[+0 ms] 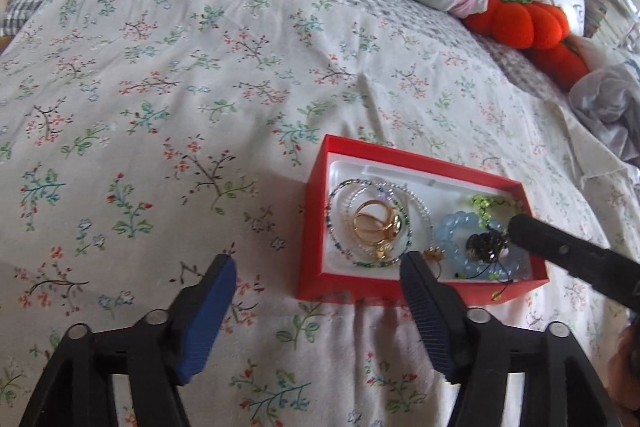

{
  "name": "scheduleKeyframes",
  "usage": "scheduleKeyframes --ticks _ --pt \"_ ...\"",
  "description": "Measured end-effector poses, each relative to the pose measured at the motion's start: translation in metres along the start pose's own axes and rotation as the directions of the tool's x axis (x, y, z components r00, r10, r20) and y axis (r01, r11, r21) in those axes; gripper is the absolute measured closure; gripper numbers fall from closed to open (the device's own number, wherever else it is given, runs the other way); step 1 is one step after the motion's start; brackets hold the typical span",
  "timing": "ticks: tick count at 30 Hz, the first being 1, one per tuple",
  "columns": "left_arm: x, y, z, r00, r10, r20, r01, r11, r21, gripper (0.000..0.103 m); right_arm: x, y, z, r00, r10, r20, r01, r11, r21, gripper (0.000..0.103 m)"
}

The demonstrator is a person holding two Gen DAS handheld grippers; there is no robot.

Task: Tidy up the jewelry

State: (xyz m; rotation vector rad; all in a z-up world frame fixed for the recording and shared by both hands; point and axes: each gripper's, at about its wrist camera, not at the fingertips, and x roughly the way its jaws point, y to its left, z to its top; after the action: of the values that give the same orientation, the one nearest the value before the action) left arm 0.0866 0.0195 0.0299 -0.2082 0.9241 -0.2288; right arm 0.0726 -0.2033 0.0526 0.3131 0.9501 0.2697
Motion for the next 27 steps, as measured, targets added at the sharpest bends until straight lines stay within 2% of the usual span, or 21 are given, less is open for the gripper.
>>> scheduleKeyframes --ticks 4,6,8,11,14,17,18,25,27 --pt "-0.005 -0.004 -0.008 0.998 0.057 -0.006 -0.057 0.998 0.013 0.017 -0.011 0.006 -0.004 1.000 -0.012 -0.005 0.012 1.000 -0.014 0.066" --pt "-0.008 -0.007 -0.012 0.997 0.082 -0.005 -0.082 0.996 0.027 0.013 -0.017 0.009 -0.010 0.999 -0.035 -0.007 0.035 0.999 -0.034 0.045" --pt "-0.012 -0.010 -0.017 0.994 0.107 -0.006 -0.107 0.993 0.044 0.007 -0.022 0.011 -0.016 0.998 -0.055 -0.004 0.055 0.997 -0.048 0.035" --pt "-0.017 -0.014 -0.026 0.990 0.143 -0.013 -0.142 0.988 0.062 0.001 -0.028 0.011 -0.025 0.995 -0.104 -0.010 0.103 0.992 -0.073 0.034" --pt "-0.021 -0.016 -0.034 0.986 0.165 -0.031 -0.162 0.983 0.080 0.000 -0.034 0.007 -0.036 0.987 -0.158 -0.021 0.156 0.985 -0.072 0.029" --pt "-0.024 -0.020 -0.042 0.982 0.186 -0.042 -0.182 0.978 0.099 0.000 -0.040 0.002 -0.048 0.971 -0.237 -0.035 0.235 0.971 -0.049 0.005" --pt "-0.025 -0.021 -0.044 0.980 0.192 -0.042 -0.187 0.977 0.103 0.000 -0.042 0.001 -0.051 0.967 -0.252 -0.038 0.251 0.967 -0.041 0.002" --pt "-0.036 -0.023 -0.057 0.978 0.204 -0.044 -0.198 0.972 0.124 0.000 -0.055 0.003 -0.071 0.939 -0.341 -0.050 0.339 0.940 -0.038 0.000" --pt "-0.037 -0.022 -0.059 0.977 0.206 -0.049 -0.199 0.972 0.128 0.000 -0.056 0.006 -0.074 0.939 -0.340 -0.057 0.337 0.940 -0.044 0.000"
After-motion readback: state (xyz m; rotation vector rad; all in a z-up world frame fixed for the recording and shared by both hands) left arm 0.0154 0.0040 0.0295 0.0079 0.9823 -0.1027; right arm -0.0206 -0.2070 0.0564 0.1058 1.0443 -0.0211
